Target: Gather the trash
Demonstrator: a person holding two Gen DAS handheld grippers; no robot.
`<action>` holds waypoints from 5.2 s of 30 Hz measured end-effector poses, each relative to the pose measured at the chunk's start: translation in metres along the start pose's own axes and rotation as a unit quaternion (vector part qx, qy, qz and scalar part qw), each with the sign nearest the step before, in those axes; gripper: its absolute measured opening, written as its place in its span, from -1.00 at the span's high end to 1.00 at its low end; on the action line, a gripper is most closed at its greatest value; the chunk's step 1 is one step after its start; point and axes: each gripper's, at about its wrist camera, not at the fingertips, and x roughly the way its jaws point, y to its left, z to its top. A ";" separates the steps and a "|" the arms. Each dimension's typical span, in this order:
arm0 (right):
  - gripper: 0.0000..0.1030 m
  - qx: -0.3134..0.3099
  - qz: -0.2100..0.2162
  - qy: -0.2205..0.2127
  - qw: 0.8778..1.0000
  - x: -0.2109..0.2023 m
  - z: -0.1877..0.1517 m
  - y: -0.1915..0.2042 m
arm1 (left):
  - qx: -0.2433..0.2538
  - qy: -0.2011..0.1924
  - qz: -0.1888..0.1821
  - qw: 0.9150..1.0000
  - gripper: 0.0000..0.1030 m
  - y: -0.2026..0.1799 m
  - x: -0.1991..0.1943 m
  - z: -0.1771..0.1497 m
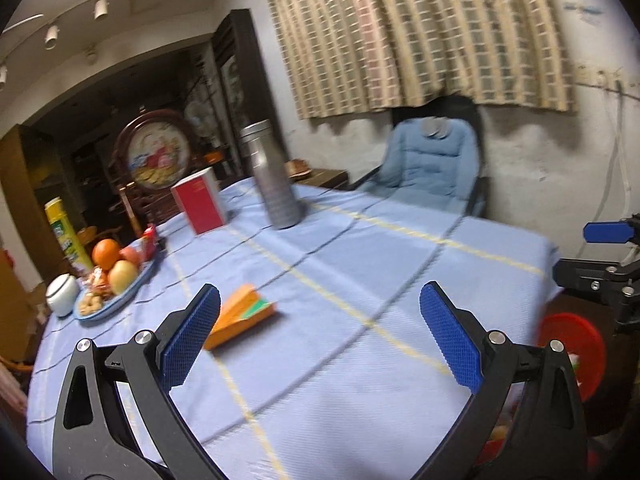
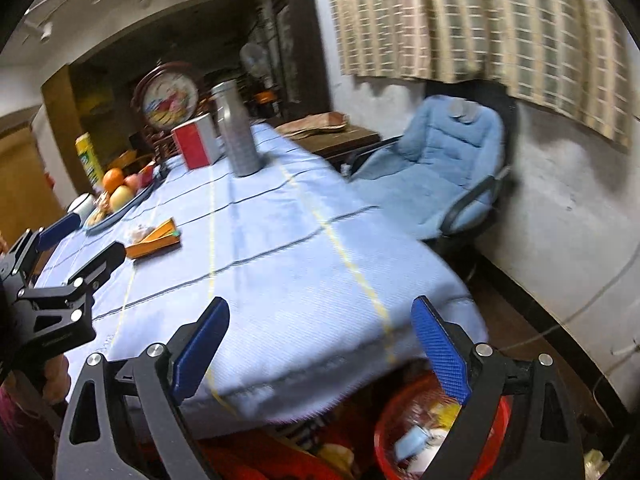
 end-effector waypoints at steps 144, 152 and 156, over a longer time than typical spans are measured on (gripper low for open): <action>0.28 -0.308 0.090 0.076 0.944 0.180 0.030 0.301 | -0.263 0.215 0.008 0.941 -0.88 0.249 0.205 -0.070; 0.94 -0.298 0.013 0.049 0.953 0.160 0.046 0.245 | -0.255 0.220 0.013 0.942 -0.88 0.248 0.208 -0.069; 0.73 -0.250 -0.066 0.045 0.965 0.150 0.066 0.178 | -0.250 0.223 0.016 0.942 -0.88 0.246 0.209 -0.069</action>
